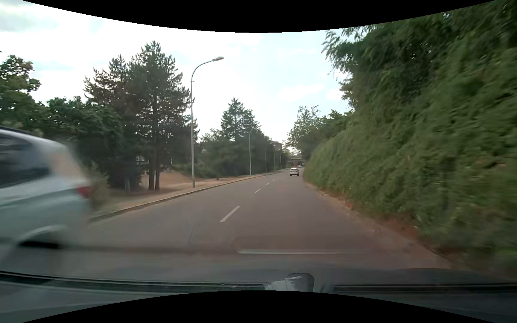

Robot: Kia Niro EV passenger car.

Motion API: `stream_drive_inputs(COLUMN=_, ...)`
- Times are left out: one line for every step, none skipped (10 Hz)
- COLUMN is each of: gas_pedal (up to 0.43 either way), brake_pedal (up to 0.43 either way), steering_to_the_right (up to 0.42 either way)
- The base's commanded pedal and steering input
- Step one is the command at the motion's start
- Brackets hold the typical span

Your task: Follow the waypoints while adhering to traffic rules and regulations

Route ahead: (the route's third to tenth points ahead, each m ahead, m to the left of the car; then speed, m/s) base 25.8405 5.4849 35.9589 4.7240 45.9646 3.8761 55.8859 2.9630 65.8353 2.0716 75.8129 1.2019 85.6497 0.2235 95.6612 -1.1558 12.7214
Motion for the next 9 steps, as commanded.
stream_drive_inputs(gas_pedal=0.039, brake_pedal=0.000, steering_to_the_right=0.009)
stream_drive_inputs(gas_pedal=0.039, brake_pedal=0.000, steering_to_the_right=0.009)
stream_drive_inputs(gas_pedal=0.039, brake_pedal=0.000, steering_to_the_right=0.008)
stream_drive_inputs(gas_pedal=0.039, brake_pedal=0.000, steering_to_the_right=0.008)
stream_drive_inputs(gas_pedal=0.039, brake_pedal=0.000, steering_to_the_right=0.009)
stream_drive_inputs(gas_pedal=0.039, brake_pedal=0.000, steering_to_the_right=0.009)
stream_drive_inputs(gas_pedal=0.039, brake_pedal=0.000, steering_to_the_right=0.008)
stream_drive_inputs(gas_pedal=0.047, brake_pedal=0.000, steering_to_the_right=0.009)
stream_drive_inputs(gas_pedal=0.059, brake_pedal=0.000, steering_to_the_right=0.009)
